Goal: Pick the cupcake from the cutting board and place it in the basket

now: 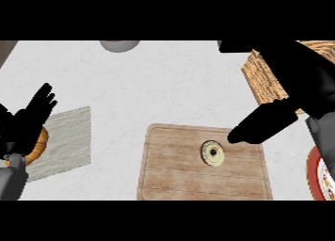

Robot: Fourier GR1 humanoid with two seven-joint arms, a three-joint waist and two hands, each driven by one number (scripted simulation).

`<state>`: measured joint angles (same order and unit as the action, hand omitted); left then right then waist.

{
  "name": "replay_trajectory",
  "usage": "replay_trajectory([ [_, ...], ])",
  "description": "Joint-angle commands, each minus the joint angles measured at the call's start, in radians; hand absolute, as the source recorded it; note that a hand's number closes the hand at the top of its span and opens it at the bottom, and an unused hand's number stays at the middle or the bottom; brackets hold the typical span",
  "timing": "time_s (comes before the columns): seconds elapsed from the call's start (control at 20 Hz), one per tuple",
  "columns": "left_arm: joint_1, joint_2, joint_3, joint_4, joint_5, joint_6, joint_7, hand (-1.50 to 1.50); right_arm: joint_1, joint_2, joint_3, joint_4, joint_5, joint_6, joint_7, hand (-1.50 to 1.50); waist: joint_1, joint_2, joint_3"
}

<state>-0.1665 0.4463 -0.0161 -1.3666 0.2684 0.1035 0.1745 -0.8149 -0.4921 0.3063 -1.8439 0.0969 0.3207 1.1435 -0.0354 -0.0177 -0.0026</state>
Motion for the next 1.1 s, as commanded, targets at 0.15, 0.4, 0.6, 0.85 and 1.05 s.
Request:
replay_trajectory([
  [0.15,0.011,-0.018,-0.009,-0.055,-0.005,0.011,0.043,0.0,0.144,-0.094,-0.094,-0.276,-0.206,0.033,0.259,-1.5,0.005,0.004,0.003],
  [0.4,0.012,-0.001,0.033,0.004,0.011,-0.055,-0.025,0.0,0.359,-0.126,-0.124,-0.45,-0.087,-0.062,0.152,-1.5,0.013,0.012,0.002],
  [0.6,-0.079,-0.009,0.034,0.016,-0.006,-0.03,0.041,0.0,0.561,-0.097,-0.075,-0.493,0.038,-0.078,0.008,-1.5,0.013,0.017,0.003],
  [0.85,-0.078,-0.033,0.016,-0.027,-0.042,-0.01,0.092,0.0,0.657,0.013,0.051,-0.454,0.307,-0.158,-0.128,-1.5,0.03,0.017,0.003],
  [1.05,-0.024,-0.057,0.011,-0.045,-0.059,-0.028,0.033,0.0,0.662,0.119,0.118,-0.277,0.463,-0.262,-0.273,-1.5,0.04,0.018,0.003],
])
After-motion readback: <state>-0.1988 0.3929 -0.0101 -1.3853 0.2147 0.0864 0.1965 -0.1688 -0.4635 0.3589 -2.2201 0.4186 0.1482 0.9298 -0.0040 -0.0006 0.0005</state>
